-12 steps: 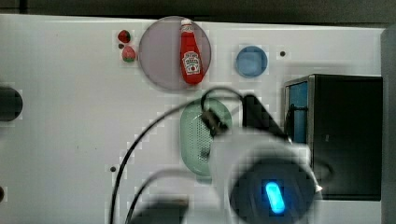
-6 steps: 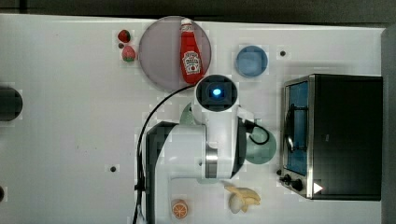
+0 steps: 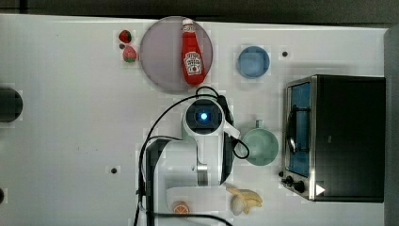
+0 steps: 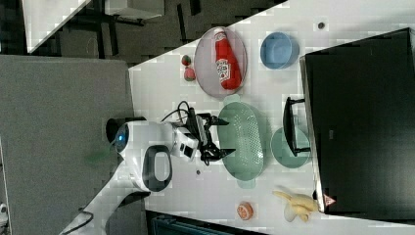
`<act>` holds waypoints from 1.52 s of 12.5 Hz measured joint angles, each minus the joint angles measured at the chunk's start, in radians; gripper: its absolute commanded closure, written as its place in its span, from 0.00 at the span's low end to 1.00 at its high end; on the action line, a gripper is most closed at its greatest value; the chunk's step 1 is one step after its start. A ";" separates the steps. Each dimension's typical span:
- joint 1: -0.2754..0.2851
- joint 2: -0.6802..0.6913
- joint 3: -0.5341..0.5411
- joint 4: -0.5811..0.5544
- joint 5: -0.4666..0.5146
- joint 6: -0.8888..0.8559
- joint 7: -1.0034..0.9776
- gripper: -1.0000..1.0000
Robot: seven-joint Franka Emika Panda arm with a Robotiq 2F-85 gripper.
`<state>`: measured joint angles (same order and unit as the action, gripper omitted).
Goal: Drag strainer right to left.
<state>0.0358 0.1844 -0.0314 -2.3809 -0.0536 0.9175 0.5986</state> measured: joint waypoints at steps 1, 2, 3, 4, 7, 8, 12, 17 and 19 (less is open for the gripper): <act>-0.006 0.038 0.006 0.004 -0.008 0.075 0.042 0.00; -0.006 0.076 0.004 0.008 -0.010 0.134 0.068 0.00; -0.005 0.109 0.003 0.004 -0.004 0.164 0.081 0.00; -0.007 0.142 0.012 -0.008 0.014 0.201 0.094 0.00; 0.006 0.260 0.021 -0.025 0.022 0.266 0.105 0.00; 0.022 0.271 0.012 -0.033 0.016 0.258 0.107 0.00; 0.032 0.245 0.021 -0.031 0.002 0.257 0.124 0.00; 0.091 0.247 0.011 -0.021 0.041 0.252 0.229 0.00; 0.114 0.234 0.033 -0.029 0.021 0.240 0.262 0.00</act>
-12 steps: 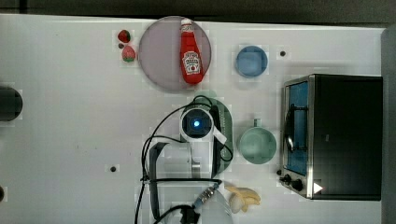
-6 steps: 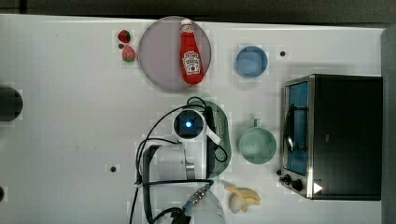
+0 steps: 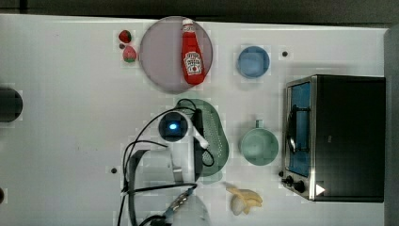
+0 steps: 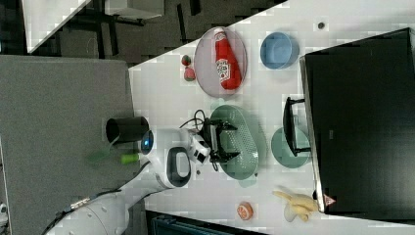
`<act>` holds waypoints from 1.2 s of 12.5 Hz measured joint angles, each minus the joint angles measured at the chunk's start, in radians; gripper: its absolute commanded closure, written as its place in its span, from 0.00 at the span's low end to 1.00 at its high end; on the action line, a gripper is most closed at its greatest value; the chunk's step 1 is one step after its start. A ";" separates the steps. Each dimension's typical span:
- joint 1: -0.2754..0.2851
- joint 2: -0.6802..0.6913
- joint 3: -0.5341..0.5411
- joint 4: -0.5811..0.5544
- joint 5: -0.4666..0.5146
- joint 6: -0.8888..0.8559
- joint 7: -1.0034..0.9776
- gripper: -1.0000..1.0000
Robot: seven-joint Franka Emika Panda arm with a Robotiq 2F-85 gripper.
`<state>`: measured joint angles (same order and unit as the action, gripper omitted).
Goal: Drag strainer right to left.
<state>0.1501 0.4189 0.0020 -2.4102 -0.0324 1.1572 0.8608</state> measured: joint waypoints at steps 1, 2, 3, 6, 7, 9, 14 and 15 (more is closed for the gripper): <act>0.016 -0.003 0.010 0.006 0.009 0.001 0.036 0.00; 0.021 0.003 0.032 0.020 0.023 0.003 0.065 0.00; 0.032 0.012 0.050 0.035 0.025 -0.002 0.082 0.00; 0.125 0.027 0.026 0.041 0.037 0.024 0.138 0.00; 0.142 0.033 0.031 0.047 0.059 0.034 0.153 0.00; 0.168 0.046 0.040 0.080 0.119 0.034 0.167 0.00; 0.255 0.069 0.055 0.174 0.147 -0.022 0.194 0.00; 0.269 0.075 0.055 0.174 0.145 -0.027 0.206 0.00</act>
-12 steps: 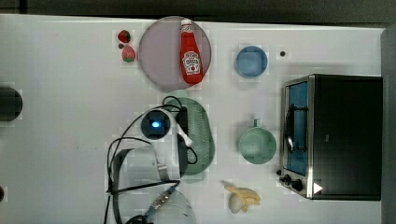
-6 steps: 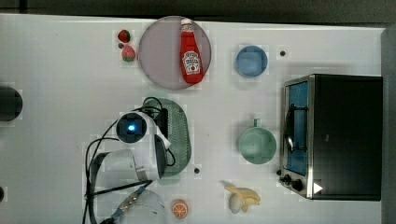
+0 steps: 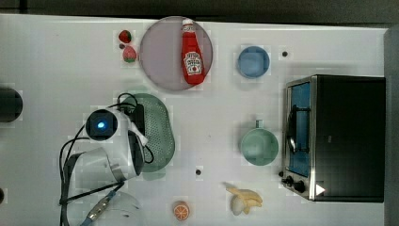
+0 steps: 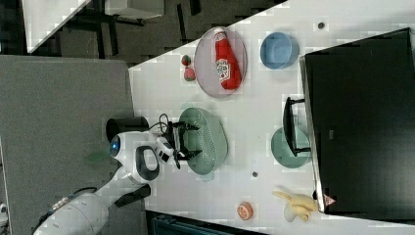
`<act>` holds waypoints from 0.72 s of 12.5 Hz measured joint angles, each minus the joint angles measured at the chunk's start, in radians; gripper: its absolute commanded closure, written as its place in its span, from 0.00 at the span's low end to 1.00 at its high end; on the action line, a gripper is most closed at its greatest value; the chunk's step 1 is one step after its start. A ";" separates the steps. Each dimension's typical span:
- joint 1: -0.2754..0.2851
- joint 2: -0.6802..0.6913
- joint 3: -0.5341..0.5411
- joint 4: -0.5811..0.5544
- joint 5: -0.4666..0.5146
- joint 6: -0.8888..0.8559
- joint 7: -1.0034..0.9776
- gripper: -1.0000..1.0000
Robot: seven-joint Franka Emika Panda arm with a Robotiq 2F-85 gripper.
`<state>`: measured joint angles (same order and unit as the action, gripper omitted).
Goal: Drag strainer right to left.
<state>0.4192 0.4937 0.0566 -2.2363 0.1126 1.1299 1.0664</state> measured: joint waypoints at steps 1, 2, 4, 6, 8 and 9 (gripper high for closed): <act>0.011 0.009 0.002 0.006 0.008 -0.007 0.011 0.00; 0.024 0.024 0.002 0.023 0.013 -0.023 0.021 0.00; 0.046 0.044 0.007 0.049 0.010 -0.014 0.055 0.00; 0.077 0.047 0.000 0.072 -0.027 -0.022 0.093 0.00; 0.115 0.074 -0.013 0.119 0.000 -0.032 0.129 0.00; 0.131 0.093 -0.014 0.148 0.008 -0.048 0.135 0.00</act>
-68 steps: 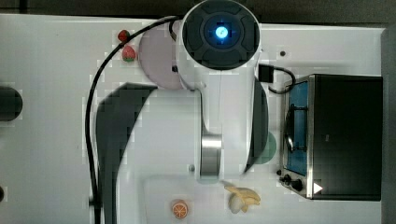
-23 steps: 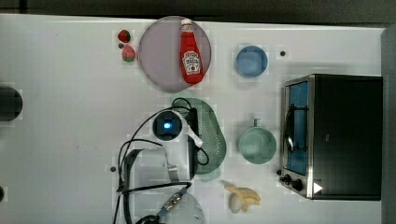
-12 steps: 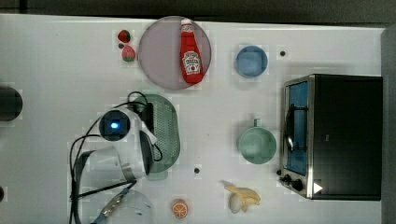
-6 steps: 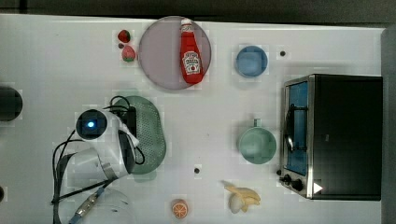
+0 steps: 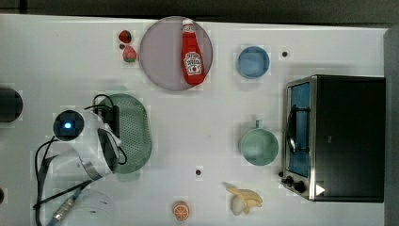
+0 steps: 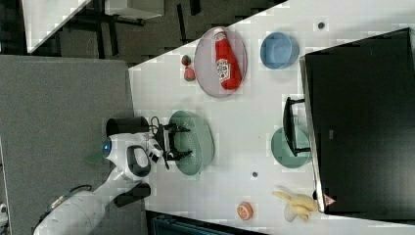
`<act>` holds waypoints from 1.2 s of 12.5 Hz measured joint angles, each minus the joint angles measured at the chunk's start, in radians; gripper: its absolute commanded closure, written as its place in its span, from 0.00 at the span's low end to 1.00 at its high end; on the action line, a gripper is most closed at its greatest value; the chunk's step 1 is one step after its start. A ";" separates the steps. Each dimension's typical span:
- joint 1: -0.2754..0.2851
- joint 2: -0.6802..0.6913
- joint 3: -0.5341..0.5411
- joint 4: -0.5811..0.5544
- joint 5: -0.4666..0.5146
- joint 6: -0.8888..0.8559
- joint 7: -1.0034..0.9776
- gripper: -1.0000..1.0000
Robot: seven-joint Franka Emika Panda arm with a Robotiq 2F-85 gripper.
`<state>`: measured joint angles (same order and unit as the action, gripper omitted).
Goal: Drag strainer right to left.
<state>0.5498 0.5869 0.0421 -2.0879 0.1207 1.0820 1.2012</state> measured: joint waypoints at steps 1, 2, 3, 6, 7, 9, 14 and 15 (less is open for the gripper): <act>0.005 0.014 0.009 0.018 0.000 0.007 0.002 0.00; 0.012 0.016 0.011 0.021 0.000 0.001 0.018 0.00; 0.020 0.016 0.010 0.033 0.003 -0.022 0.028 0.00; 0.029 0.033 0.008 0.093 0.004 -0.024 0.031 0.00; 0.033 0.040 0.006 0.108 -0.001 -0.021 0.040 0.00; 0.048 0.077 0.005 0.163 -0.033 -0.041 0.061 0.00; 0.087 0.090 0.015 0.158 -0.004 -0.044 0.087 0.00; 0.090 0.092 0.021 0.153 -0.021 -0.039 0.091 0.00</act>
<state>0.6396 0.6792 0.0635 -1.9346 0.1000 1.0430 1.2920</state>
